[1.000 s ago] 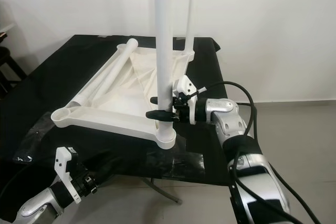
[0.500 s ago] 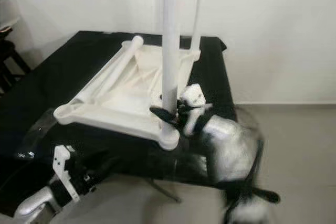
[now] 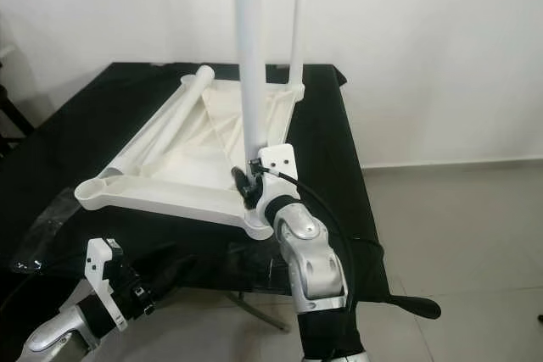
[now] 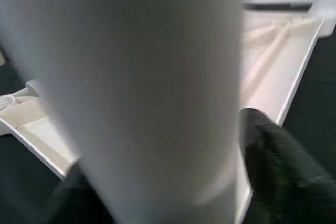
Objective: Building children table
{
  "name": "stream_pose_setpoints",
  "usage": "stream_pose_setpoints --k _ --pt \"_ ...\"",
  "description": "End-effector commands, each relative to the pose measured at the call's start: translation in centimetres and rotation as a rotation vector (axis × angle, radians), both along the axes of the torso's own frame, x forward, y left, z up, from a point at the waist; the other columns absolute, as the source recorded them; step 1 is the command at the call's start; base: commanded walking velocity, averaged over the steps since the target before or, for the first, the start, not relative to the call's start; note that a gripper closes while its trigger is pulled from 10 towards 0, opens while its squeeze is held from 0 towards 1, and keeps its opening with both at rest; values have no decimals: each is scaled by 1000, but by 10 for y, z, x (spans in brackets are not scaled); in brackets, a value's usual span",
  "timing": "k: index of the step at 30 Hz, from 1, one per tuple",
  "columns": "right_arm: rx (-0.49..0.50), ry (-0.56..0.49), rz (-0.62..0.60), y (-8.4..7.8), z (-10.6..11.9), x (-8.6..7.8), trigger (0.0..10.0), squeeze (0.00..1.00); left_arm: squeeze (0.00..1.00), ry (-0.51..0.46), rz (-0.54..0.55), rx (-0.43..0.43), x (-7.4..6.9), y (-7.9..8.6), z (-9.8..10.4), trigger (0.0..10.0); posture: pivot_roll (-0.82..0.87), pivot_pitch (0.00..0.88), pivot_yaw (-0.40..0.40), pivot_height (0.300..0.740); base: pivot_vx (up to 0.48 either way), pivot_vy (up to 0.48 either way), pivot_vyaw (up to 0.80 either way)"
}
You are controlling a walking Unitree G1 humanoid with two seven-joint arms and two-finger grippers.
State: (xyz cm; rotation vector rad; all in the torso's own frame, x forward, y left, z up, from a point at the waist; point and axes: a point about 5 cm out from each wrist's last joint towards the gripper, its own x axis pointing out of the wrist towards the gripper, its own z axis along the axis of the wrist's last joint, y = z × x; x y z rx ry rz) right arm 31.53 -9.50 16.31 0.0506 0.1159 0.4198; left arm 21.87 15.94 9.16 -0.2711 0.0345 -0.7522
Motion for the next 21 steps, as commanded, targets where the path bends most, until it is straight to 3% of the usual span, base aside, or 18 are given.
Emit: stream_pose_setpoints --k 1,2,5,6,8,9,10,11,14,18,19,20,21 --pt "39 -106 203 6 25 3 10000 1000 0 7 4 17 -1 4 0 10000 30 42 42 740 0 0 0" --pt "23 -179 362 3 40 3 10000 898 0 7 3 15 -1 4 0 10000 35 45 48 740 0 0 0" --pt "5 -223 468 1 49 3 10000 898 0 7 2 14 -1 4 1 10000 35 45 48 740 0 0 0" --pt "-98 -236 605 -8 50 3 10000 0 0 7 2 14 0 4 1 10000 47 48 50 740 0 0 0" --pt "-258 -207 729 -28 50 12 10000 0 0 6 2 18 0 5 1 10000 64 51 46 740 0 0 0" --pt "-258 -207 729 -28 50 12 10000 0 0 6 2 18 0 5 1 10000 64 51 46 740 0 0 0" --pt "-334 -194 730 -44 58 27 10000 0 0 7 4 22 0 5 1 10000 66 65 48 740 0 0 0" --pt "-346 -199 719 -48 62 32 10000 0 0 7 5 23 -1 6 2 10000 66 65 48 740 0 0 0" --pt "-302 -203 713 -48 72 43 10000 0 0 6 7 29 -1 7 2 10000 75 65 51 740 0 0 0" --pt "-251 -189 777 -47 74 45 10000 0 0 8 8 31 -2 7 2 10000 81 72 51 740 0 0 0" --pt "-230 -183 791 -46 73 46 5608 0 0 9 8 32 -2 7 2 10000 85 69 48 740 0 0 0" --pt "-230 -183 791 -46 73 46 5608 0 0 9 8 32 -2 7 2 10000 85 69 48 740 0 0 0" --pt "-215 -174 818 -46 71 46 0 0 0 11 10 32 -2 7 2 10000 86 69 46 740 0 0 0"
